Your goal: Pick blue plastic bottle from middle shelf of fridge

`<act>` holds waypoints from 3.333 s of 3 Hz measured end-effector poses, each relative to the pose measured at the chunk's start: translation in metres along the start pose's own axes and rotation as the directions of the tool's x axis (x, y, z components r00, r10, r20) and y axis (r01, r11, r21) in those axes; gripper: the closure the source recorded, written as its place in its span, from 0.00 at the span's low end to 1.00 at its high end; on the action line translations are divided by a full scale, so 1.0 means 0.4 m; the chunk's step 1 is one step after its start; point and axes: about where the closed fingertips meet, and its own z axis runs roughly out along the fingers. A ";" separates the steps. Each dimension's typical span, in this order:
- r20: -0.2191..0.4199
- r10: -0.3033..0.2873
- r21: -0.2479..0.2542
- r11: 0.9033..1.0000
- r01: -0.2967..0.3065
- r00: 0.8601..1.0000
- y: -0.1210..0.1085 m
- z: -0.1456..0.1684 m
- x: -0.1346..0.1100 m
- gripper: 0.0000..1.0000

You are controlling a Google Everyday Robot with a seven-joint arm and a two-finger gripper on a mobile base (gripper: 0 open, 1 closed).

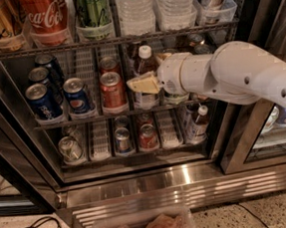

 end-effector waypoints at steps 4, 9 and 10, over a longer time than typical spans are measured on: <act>-0.005 -0.030 0.076 0.997 0.030 1.000 -0.012 -0.019 -0.050 1.00; 0.048 -0.069 0.063 0.996 0.066 0.996 0.042 -0.091 -0.125 1.00; 0.079 -0.066 0.031 0.997 0.064 0.995 0.082 -0.086 -0.149 1.00</act>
Offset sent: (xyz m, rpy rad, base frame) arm 0.0060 -0.0103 -0.0013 -0.0374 -0.0204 -0.1014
